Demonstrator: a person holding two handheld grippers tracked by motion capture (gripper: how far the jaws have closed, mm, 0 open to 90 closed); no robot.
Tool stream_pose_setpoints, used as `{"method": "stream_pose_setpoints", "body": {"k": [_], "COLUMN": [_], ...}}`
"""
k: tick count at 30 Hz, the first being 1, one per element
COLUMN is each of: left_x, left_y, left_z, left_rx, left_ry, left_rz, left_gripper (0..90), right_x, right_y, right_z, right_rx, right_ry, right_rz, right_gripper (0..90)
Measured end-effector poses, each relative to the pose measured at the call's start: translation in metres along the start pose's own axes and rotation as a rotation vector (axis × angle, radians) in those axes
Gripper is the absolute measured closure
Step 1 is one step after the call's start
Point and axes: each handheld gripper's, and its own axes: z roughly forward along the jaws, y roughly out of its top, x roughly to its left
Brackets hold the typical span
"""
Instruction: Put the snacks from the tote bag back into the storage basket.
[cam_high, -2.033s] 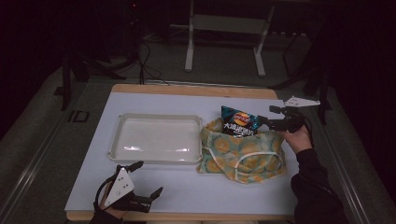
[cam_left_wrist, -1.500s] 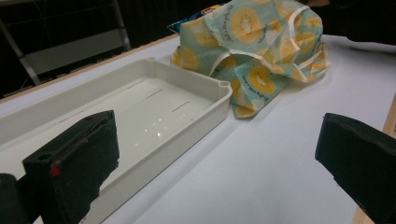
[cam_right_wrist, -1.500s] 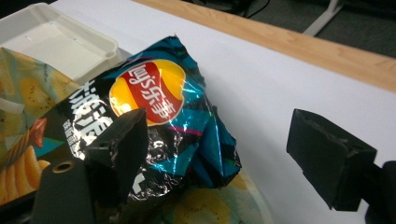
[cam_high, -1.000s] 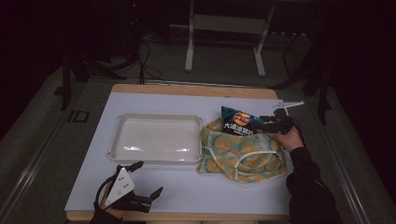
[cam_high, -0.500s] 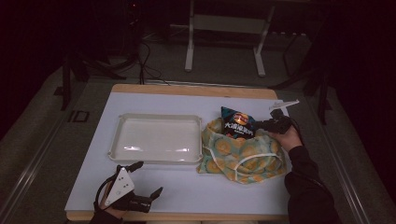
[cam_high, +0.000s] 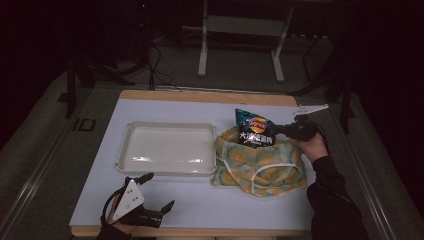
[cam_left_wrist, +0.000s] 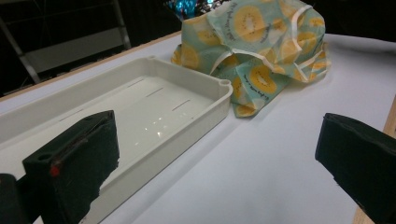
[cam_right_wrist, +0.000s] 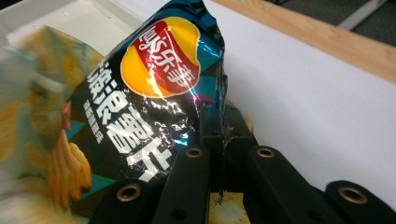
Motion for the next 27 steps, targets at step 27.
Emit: {"method": "stream_pose_setpoints", "body": {"k": [27], "left_x": [0.0], "left_y": [0.0], "left_z": [0.001], "left_rx": [0.003], "left_ry": [0.003], "left_rz": [0.0], "left_gripper": [0.1], "right_x": [0.035], "right_y": [0.049], "right_z": [-0.055], "right_rx": [-0.101], "right_ry": [-0.011], "right_rz": [-0.177], "right_gripper": [89.8]}}
